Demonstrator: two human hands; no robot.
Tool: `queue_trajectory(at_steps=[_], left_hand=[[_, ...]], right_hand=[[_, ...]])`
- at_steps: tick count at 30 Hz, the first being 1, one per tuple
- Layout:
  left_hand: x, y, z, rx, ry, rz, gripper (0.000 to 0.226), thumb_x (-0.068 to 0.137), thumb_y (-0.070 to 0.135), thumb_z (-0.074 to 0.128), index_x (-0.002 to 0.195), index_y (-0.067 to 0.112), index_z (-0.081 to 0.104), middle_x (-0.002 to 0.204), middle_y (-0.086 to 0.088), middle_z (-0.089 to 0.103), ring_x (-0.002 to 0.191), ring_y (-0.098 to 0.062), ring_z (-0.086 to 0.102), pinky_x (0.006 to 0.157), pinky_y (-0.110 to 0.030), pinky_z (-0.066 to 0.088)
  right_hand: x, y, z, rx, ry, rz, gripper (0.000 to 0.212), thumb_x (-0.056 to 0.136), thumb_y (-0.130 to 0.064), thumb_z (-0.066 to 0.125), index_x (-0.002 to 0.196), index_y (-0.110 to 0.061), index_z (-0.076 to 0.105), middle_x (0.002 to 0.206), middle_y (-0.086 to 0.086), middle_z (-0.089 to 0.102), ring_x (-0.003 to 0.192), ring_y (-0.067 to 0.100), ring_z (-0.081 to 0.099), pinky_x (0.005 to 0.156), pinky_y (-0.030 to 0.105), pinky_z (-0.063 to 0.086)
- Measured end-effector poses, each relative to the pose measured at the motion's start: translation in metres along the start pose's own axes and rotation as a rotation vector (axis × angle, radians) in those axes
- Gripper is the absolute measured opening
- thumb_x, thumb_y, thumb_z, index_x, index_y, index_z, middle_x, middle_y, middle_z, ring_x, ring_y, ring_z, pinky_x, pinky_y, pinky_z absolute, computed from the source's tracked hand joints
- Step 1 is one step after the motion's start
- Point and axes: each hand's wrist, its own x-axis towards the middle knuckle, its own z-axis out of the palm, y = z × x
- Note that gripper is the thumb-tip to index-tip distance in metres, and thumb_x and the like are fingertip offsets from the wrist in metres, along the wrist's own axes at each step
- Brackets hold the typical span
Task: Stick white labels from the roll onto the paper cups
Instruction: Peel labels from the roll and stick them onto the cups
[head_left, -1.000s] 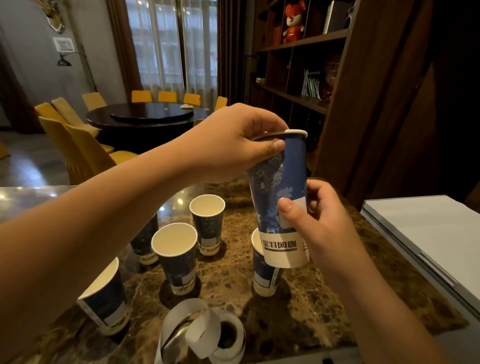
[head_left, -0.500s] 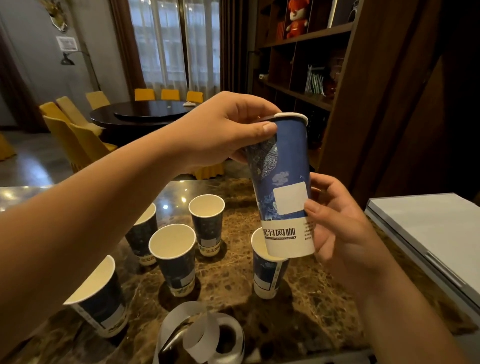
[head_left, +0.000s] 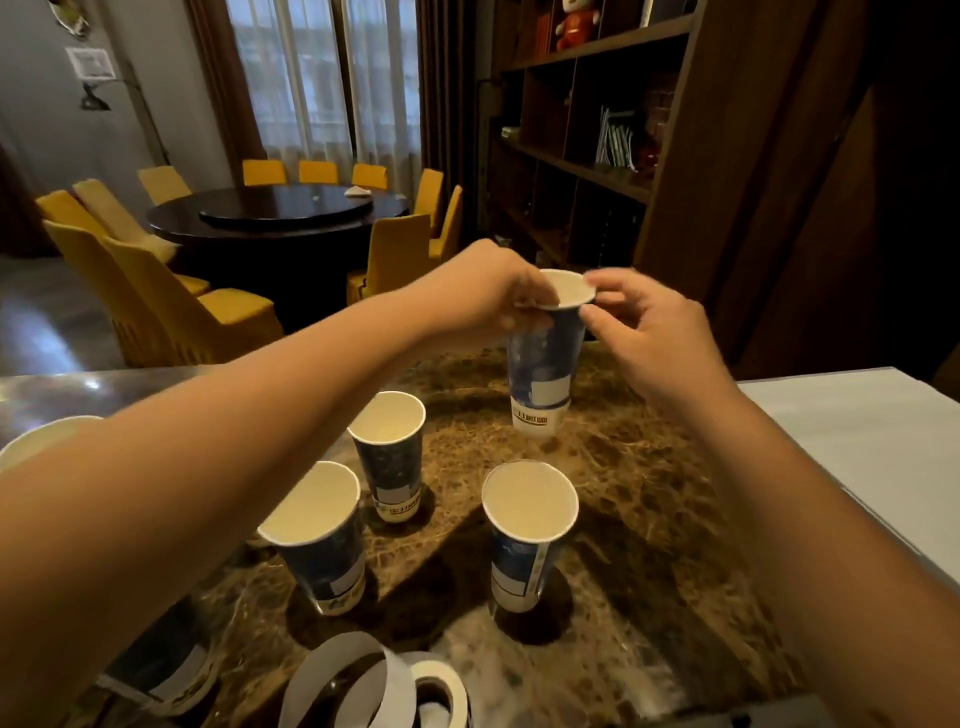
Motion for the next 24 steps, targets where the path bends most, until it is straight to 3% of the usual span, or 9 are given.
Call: queue_trajectory(at_steps=[4, 9, 14, 17, 21, 24], left_hand=[[0.012, -0.027, 0.044, 0.067, -0.098, -0.048, 0.025, 0.087, 0.017, 0.065, 0.111, 0.015, 0.072, 0.106, -0.006, 0.074, 0.098, -0.024, 0.067, 0.084, -0.027, 0.044], [0.012, -0.053, 0.097, 0.051, -0.284, -0.128, 0.022, 0.088, 0.018, 0.065, 0.109, 0.017, 0.072, 0.107, -0.004, 0.072, 0.089, -0.017, 0.061, 0.081, -0.023, 0.041], [0.006, -0.066, 0.121, 0.038, -0.433, -0.153, 0.025, 0.088, 0.017, 0.065, 0.112, 0.018, 0.071, 0.104, -0.003, 0.071, 0.082, -0.014, 0.057, 0.082, -0.024, 0.047], [0.002, -0.068, 0.123, 0.038, -0.503, -0.155, 0.024, 0.089, 0.017, 0.065, 0.112, 0.017, 0.069, 0.099, -0.002, 0.068, 0.085, -0.017, 0.06, 0.078, -0.024, 0.045], [0.001, -0.068, 0.124, 0.004, -0.474, -0.193, 0.03, 0.089, 0.015, 0.064, 0.119, 0.019, 0.065, 0.113, -0.006, 0.068, 0.09, -0.017, 0.06, 0.079, -0.023, 0.046], [0.0, -0.067, 0.118, -0.007, -0.427, -0.203, 0.039, 0.088, 0.017, 0.066, 0.127, 0.019, 0.059, 0.124, -0.006, 0.064, 0.107, -0.022, 0.061, 0.085, -0.025, 0.045]], right_hand=[[0.016, 0.035, 0.028, -0.146, -0.135, 0.004, 0.03, 0.092, -0.027, 0.063, 0.121, -0.022, 0.066, 0.113, 0.0, 0.069, 0.097, 0.009, 0.058, 0.08, 0.023, 0.045], [0.014, 0.068, 0.059, -0.303, -0.299, -0.016, 0.021, 0.091, -0.026, 0.064, 0.11, -0.02, 0.07, 0.1, 0.003, 0.072, 0.087, 0.018, 0.064, 0.079, 0.038, 0.056], [0.006, 0.085, 0.083, -0.376, -0.384, -0.042, 0.02, 0.092, -0.026, 0.063, 0.11, -0.019, 0.07, 0.101, 0.003, 0.073, 0.088, 0.017, 0.064, 0.077, 0.029, 0.052], [0.003, 0.086, 0.09, -0.362, -0.388, -0.022, 0.022, 0.092, -0.026, 0.063, 0.113, -0.02, 0.069, 0.103, 0.002, 0.072, 0.089, 0.016, 0.065, 0.079, 0.029, 0.053], [0.001, 0.086, 0.094, -0.361, -0.389, -0.007, 0.031, 0.092, -0.028, 0.062, 0.122, -0.02, 0.064, 0.108, 0.002, 0.072, 0.092, 0.016, 0.065, 0.081, 0.028, 0.053], [0.001, 0.088, 0.091, -0.401, -0.418, 0.002, 0.042, 0.092, -0.029, 0.062, 0.132, -0.022, 0.056, 0.116, 0.002, 0.07, 0.1, 0.018, 0.066, 0.084, 0.029, 0.052]])
